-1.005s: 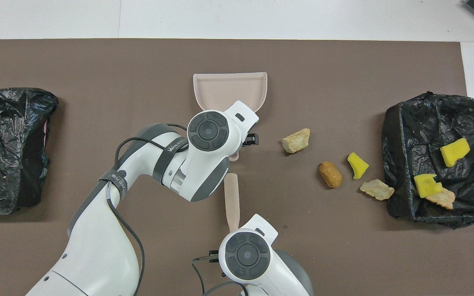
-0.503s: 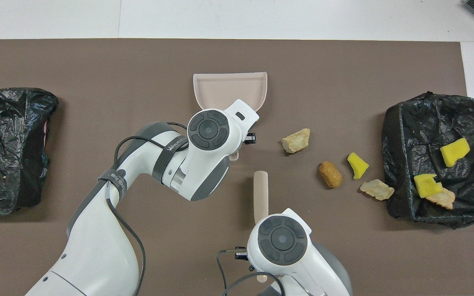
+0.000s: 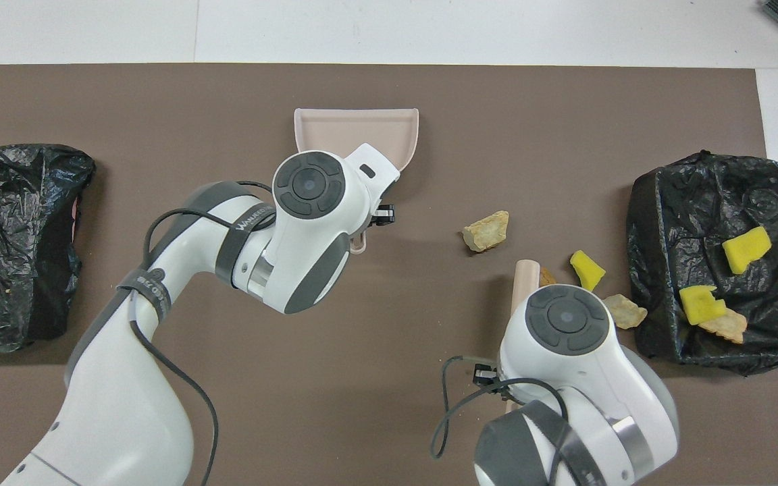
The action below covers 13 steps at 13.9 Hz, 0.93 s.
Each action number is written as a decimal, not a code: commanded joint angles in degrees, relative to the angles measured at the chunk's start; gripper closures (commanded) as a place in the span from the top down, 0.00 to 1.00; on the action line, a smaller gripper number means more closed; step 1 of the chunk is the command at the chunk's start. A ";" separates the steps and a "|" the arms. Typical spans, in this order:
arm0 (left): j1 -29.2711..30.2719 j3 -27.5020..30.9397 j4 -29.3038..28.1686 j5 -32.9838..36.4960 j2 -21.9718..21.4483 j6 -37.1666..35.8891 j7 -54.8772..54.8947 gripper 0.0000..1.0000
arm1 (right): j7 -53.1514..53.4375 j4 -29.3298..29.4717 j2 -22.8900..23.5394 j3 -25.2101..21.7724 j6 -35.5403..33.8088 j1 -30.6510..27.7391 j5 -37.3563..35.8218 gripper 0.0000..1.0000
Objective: Sweep and dump trash in bin
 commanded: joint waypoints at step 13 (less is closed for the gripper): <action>11.09 0.00 -21.49 -0.76 -29.18 -22.81 54.96 0.00 | -4.39 -15.43 -7.07 0.95 7.52 -16.09 -12.31 0.00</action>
